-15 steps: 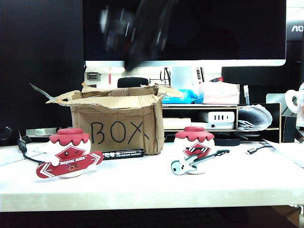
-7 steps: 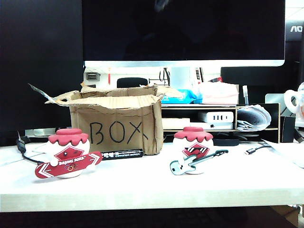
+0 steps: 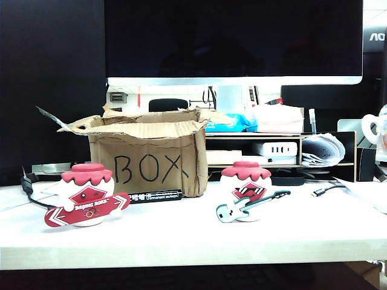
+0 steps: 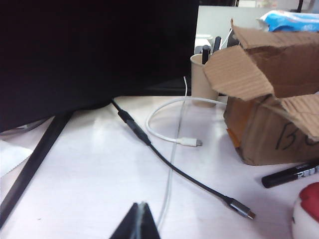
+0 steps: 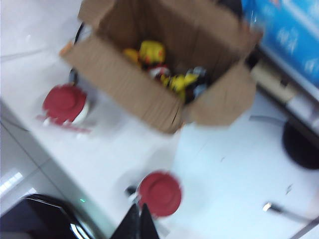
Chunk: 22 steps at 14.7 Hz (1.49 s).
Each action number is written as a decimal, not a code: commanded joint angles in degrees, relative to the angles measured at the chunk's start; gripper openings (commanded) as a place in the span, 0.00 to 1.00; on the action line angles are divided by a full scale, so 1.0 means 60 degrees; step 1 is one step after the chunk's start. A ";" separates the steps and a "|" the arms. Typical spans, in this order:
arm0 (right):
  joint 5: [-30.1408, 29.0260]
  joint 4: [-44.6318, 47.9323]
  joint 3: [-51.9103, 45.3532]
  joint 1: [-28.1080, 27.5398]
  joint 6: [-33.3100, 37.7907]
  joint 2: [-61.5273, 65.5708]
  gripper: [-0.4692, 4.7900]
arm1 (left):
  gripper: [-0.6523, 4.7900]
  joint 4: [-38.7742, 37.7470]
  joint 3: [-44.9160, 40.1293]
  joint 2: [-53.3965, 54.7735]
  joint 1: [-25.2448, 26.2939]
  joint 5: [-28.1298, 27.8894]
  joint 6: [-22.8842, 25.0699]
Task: Put the doll that is least similar in color compared to the others into the paper box.
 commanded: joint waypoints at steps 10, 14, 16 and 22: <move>0.0022 0.1982 -0.6277 0.1009 0.2736 -0.4889 0.08 | 0.11 0.0018 0.0007 0.0000 0.0007 0.0015 0.0007; 0.0011 0.1927 -0.6269 0.1005 0.2739 -0.4889 0.08 | 0.11 0.0018 0.0007 0.0000 0.0007 0.0015 0.0007; 0.0266 0.2124 -0.6255 0.1002 0.2138 -0.4892 0.08 | 0.11 0.0018 0.0007 0.0000 0.0007 0.0015 0.0007; 0.1468 0.7093 -0.9442 -0.3595 0.0466 -0.7453 0.08 | 0.11 -0.0011 0.0007 0.0000 0.0007 0.0029 0.0007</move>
